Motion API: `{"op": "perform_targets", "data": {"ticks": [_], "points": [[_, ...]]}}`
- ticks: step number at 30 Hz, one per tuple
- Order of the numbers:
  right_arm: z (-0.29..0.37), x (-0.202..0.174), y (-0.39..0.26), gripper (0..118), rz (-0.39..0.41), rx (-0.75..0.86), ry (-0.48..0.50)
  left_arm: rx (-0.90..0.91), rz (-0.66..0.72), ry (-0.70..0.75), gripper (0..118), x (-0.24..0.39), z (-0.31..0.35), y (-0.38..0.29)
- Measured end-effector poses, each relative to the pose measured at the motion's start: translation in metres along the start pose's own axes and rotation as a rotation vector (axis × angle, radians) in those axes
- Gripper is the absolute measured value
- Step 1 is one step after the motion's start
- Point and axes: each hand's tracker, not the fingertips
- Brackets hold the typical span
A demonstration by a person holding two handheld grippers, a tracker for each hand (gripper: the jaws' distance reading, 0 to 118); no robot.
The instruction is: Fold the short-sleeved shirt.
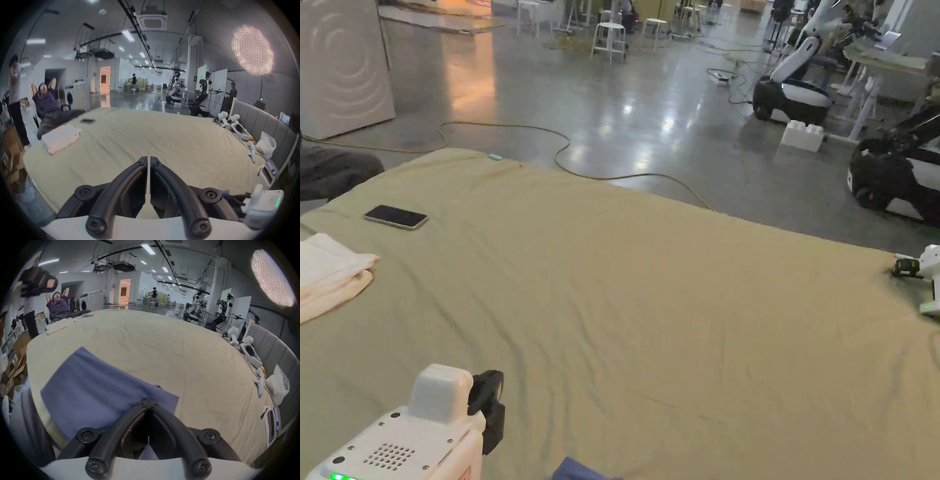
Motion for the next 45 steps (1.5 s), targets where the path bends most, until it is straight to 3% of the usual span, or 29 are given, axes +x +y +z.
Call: {"op": "perform_targets", "data": {"ticks": [3,6,7,10,11,16,21,30,32,33,34,37,45], "points": [[-0.007,-0.002,-0.002,0,0.031,0.003,-0.031,-0.115,0.078,-0.106,4,-0.016,-0.009,-0.014],[-0.009,-0.003,-0.004,0,0.033,-0.005,-0.032,-0.289,0.193,-0.243,21,-0.034,-0.027,-0.028],[-0.009,-0.003,-0.004,0,0.038,-0.006,-0.032,-0.347,0.241,-0.293,21,-0.040,-0.034,-0.032],[-0.009,0.000,-0.005,0,0.035,-0.006,-0.023,-0.499,0.387,-0.426,65,-0.057,-0.058,-0.048],[-0.009,0.001,-0.004,0,0.029,-0.010,-0.018,-0.548,0.421,-0.470,67,-0.061,-0.067,-0.054],[-0.010,0.004,-0.004,0,0.018,-0.021,-0.005,-0.664,0.535,-0.663,68,-0.072,-0.102,-0.082],[-0.008,0.005,-0.004,0,0.012,-0.021,0.000,-0.856,0.615,-0.748,70,-0.059,-0.136,-0.109],[-0.007,0.006,-0.004,0,0.019,-0.023,0.001,-0.823,0.689,-0.805,70,-0.030,-0.158,-0.125],[-0.007,0.006,-0.004,0,0.014,-0.022,0.001,-0.817,0.671,-0.818,64,-0.027,-0.158,-0.126],[-0.008,0.006,-0.005,0,0.010,-0.022,0.001,-0.814,0.664,-0.810,55,-0.026,-0.156,-0.125],[-0.008,0.007,-0.005,0,0.006,-0.021,0.001,-0.809,0.658,-0.803,35,-0.027,-0.155,-0.125],[-0.008,0.009,-0.004,0,-0.036,-0.009,0.016,-0.788,0.627,-0.714,33,-0.025,-0.148,-0.126],[-0.017,0.010,-0.001,0,-0.025,0.004,-0.016,-0.685,0.785,-0.776,27,-0.027,-0.122,-0.138]]}}
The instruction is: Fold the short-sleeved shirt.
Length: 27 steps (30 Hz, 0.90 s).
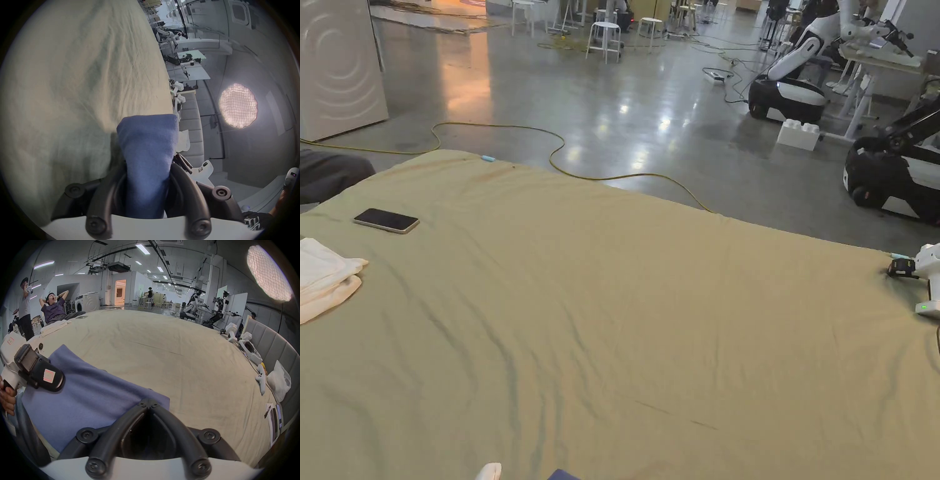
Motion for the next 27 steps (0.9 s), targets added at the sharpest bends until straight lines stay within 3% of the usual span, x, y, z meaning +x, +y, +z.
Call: {"op": "perform_targets", "data": {"ticks": [4,8,20,23,27], "points": [[0.008,0.000,0.010,0,0.021,0.015,-0.003,0.000,-0.010,0.007,26,0.012,0.010,0.006],[0.024,0.018,0.038,0,-0.010,0.112,-0.004,0.012,-0.024,0.025,25,0.032,0.044,0.028],[0.060,0.135,0.160,0,-0.076,0.353,-0.180,0.124,-0.188,0.305,25,0.102,0.215,0.118],[0.069,0.161,0.181,0,-0.140,0.373,-0.191,0.130,-0.175,0.386,25,0.105,0.248,0.138],[0.072,0.180,0.197,0,-0.091,0.395,-0.246,0.134,-0.155,0.482,25,0.104,0.281,0.160]]}}
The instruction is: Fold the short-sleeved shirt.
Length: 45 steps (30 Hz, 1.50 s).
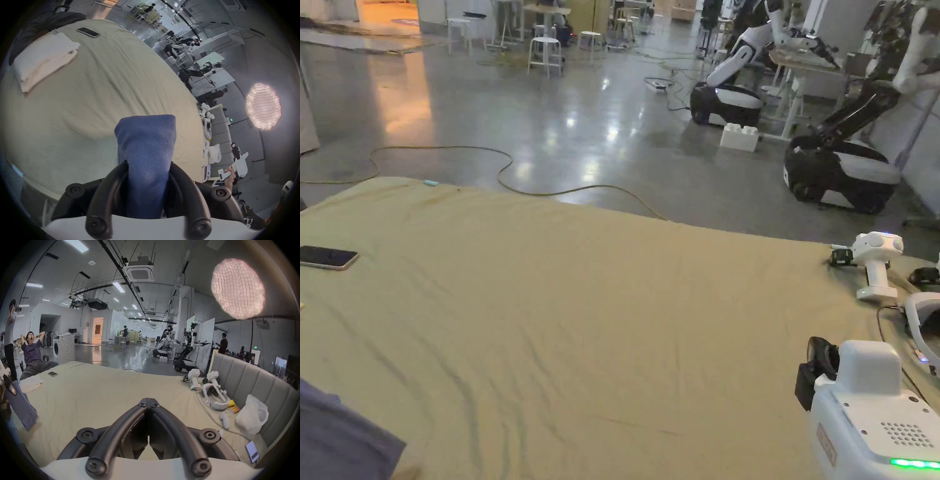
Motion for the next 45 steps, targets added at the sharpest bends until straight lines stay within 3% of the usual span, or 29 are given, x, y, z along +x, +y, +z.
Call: {"op": "perform_targets", "data": {"ticks": [9,12,13,21,28,33,38,39,42,45], "points": [[-0.005,0.006,0.003,0,-0.021,-0.006,-0.011,-0.003,0.077,0.263,28,-0.015,-0.001,0.004],[-0.007,0.002,-0.003,0,-0.021,-0.022,-0.003,0.029,0.073,0.342,65,-0.011,0.004,0.000],[-0.007,0.000,-0.006,0,-0.021,-0.027,0.001,0.045,0.048,0.396,67,-0.007,0.008,-0.001],[-0.009,-0.005,-0.013,0,-0.032,-0.043,0.029,0.281,-0.074,0.677,67,0.024,0.061,-0.007],[-0.007,-0.008,-0.021,0,-0.059,-0.041,0.029,0.498,-0.235,0.540,67,0.074,0.046,-0.047],[-0.006,-0.009,-0.026,0,-0.095,-0.047,0.025,0.619,-0.330,0.417,66,0.120,-0.014,-0.086],[-0.002,-0.014,-0.027,0,-0.090,-0.036,0.025,0.702,-0.380,0.398,63,0.169,-0.085,-0.110],[-0.001,-0.015,-0.026,0,-0.087,-0.033,0.025,0.699,-0.397,0.384,61,0.181,-0.098,-0.113],[0.001,-0.017,-0.024,0,-0.090,-0.024,0.025,0.681,-0.435,0.280,31,0.209,-0.134,-0.117],[0.004,-0.020,-0.022,0,-0.103,-0.019,0.028,0.715,-0.523,0.325,26,0.240,-0.155,-0.120]]}}
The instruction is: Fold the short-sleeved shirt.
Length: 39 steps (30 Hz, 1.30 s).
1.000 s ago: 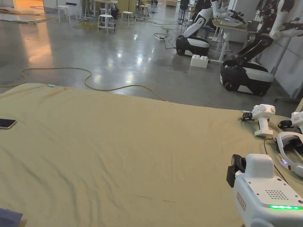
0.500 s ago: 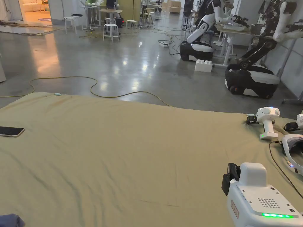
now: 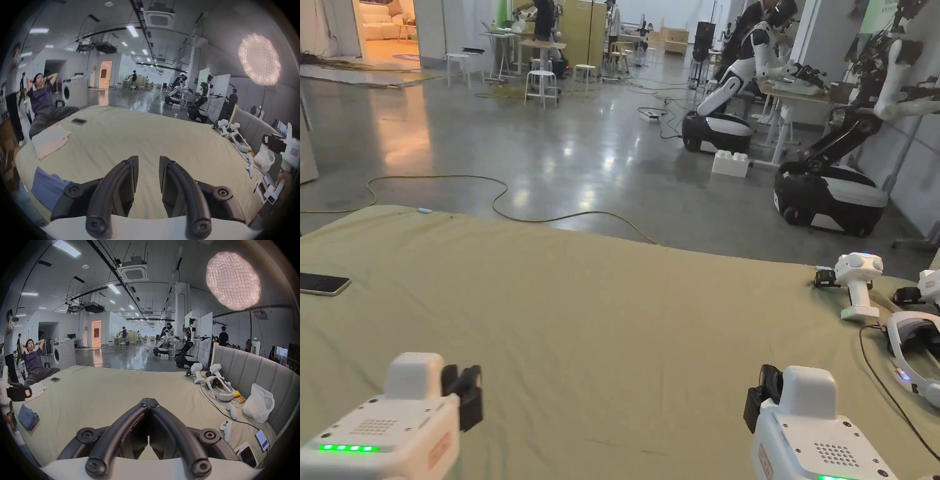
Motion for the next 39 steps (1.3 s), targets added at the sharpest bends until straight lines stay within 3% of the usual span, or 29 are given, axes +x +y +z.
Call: {"op": "perform_targets", "data": {"ticks": [5,10,23,34,36,37,39], "points": [[0.005,-0.005,0.001,0,-0.005,0.012,-0.003,0.143,-0.087,0.005,13,0.053,0.010,0.009],[0.007,-0.009,0.000,0,-0.019,0.021,-0.020,0.193,-0.145,-0.005,12,0.073,0.012,0.016],[0.014,-0.021,-0.001,0,0.029,0.062,-0.020,0.215,-0.086,-0.024,6,0.071,0.013,0.025],[0.013,-0.024,0.006,0,0.041,0.070,-0.029,0.191,-0.118,-0.035,6,0.076,0.013,0.026],[0.013,-0.024,0.004,4,0.040,0.069,-0.044,0.187,-0.117,-0.032,12,0.076,0.013,0.024],[0.013,-0.024,0.003,17,0.039,0.067,-0.048,0.185,-0.120,-0.023,22,0.075,0.012,0.024],[0.013,-0.024,0.002,27,0.036,0.063,-0.066,0.180,-0.122,0.000,32,0.074,0.012,0.023]]}}
